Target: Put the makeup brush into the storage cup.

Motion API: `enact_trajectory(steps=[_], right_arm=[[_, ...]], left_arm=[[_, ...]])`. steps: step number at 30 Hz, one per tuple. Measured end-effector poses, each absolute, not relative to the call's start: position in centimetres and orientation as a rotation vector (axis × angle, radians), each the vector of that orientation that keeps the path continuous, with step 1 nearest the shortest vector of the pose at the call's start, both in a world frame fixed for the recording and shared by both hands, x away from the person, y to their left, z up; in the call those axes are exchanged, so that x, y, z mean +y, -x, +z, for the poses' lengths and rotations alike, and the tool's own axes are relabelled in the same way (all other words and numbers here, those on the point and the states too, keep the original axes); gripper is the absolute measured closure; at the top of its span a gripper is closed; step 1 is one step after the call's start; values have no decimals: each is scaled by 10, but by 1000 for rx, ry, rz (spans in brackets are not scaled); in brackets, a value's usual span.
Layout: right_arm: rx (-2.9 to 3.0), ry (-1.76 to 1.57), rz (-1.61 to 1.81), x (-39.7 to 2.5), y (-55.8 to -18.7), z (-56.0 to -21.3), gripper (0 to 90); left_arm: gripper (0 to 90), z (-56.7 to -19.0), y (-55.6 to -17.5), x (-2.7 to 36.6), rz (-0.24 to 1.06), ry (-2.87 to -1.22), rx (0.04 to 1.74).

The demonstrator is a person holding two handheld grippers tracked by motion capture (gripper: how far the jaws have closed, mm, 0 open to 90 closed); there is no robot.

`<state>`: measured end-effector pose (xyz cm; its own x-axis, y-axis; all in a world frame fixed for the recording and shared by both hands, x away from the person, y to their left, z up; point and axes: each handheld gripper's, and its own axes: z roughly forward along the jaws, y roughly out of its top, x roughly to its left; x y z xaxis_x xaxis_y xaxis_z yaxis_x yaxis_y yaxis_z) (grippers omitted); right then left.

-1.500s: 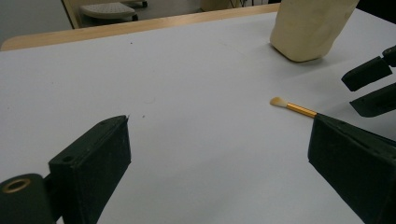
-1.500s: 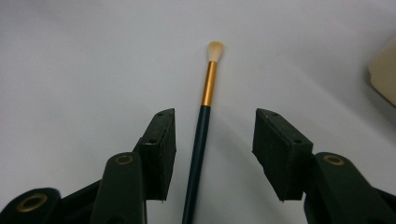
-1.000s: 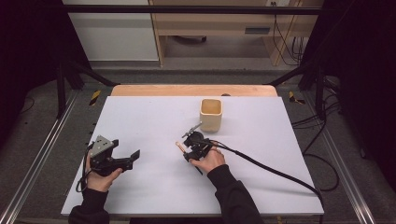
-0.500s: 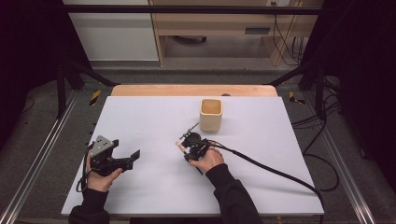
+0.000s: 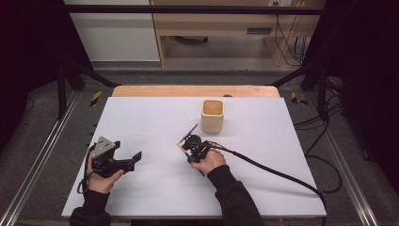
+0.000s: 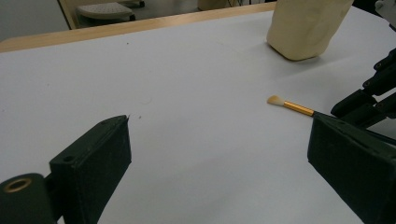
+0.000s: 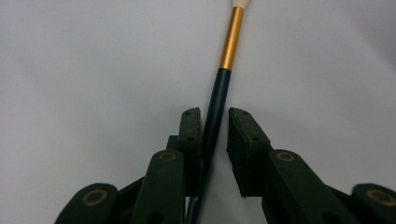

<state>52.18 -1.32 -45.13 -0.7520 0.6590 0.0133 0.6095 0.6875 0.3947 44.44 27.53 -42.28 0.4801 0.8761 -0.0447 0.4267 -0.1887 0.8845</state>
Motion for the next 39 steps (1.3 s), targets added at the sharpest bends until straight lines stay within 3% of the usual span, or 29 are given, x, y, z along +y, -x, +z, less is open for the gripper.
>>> enact_trajectory(steps=[13, 39], right_arm=[[2756, -1115, 546, -10, -522, -450, 828], [2765, -1039, 581, -14, -521, -436, 836]], left_arm=[[56, -423, -445, 275, 609, -1800, 1103], [58, -422, -444, 275, 609, -1796, 1102]])
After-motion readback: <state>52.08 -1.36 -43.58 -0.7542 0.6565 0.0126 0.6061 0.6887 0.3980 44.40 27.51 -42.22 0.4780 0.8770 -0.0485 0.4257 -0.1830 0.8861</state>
